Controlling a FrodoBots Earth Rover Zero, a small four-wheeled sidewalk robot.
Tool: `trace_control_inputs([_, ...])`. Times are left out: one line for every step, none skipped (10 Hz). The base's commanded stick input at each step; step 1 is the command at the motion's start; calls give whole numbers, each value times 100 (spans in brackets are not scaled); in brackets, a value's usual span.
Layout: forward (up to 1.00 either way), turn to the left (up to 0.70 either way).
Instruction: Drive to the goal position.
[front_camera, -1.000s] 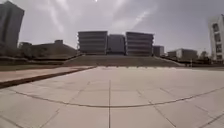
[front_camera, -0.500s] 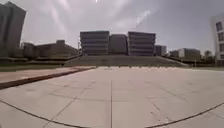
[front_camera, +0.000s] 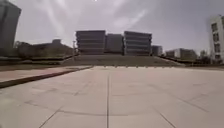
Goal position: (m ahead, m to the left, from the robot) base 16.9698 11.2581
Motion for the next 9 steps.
trace_control_inputs([100,-2])
trace_control_inputs([100,-5])
trace_control_inputs([100,-24])
trace_control_inputs([100,-22])
trace_control_inputs([100,0])
trace_control_inputs([100,0])
trace_control_inputs([100,0])
trace_control_inputs([100,0])
trace_control_inputs([100,0])
